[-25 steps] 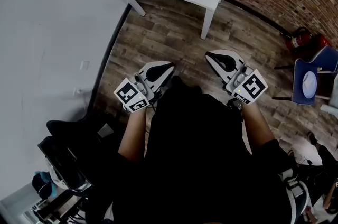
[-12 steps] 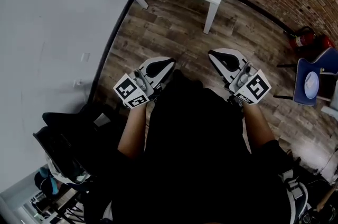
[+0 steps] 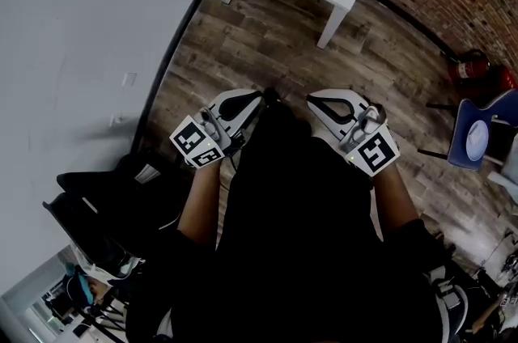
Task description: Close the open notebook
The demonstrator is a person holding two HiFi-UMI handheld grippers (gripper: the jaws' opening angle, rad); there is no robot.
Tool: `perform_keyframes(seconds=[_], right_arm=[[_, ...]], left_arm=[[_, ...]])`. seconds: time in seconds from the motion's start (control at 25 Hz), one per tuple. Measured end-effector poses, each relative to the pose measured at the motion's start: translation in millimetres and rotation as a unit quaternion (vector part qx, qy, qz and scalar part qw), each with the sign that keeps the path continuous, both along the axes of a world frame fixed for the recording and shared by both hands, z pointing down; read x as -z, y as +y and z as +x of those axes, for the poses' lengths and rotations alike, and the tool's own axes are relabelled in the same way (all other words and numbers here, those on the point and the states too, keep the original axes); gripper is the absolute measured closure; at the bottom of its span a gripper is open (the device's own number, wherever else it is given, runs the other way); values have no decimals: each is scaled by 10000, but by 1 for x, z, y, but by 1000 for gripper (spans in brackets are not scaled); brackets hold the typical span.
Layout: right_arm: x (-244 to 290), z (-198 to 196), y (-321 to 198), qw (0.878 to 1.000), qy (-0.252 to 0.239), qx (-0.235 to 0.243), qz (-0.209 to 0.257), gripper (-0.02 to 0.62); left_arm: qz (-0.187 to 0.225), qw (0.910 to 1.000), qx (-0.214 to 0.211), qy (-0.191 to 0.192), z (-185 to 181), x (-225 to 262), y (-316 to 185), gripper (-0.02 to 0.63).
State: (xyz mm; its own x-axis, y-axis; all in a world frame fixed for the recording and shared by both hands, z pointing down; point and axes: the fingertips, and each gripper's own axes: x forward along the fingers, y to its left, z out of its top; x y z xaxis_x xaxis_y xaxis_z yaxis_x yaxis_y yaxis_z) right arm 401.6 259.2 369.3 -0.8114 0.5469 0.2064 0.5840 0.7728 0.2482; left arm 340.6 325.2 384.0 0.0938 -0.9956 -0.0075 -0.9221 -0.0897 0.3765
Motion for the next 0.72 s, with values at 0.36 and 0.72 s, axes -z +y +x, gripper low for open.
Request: perform_keyframes(seconds=[0.36,0.72], right_arm=[[-14,-81,-35,9887,744,-341,-1254,589],[-14,-199,-47,9894,1076,-432,-875,589]], left_arm=[[227,9996,57,157,-85,1,-19,591],[359,9993,-18,27,-206,11,-28,591]])
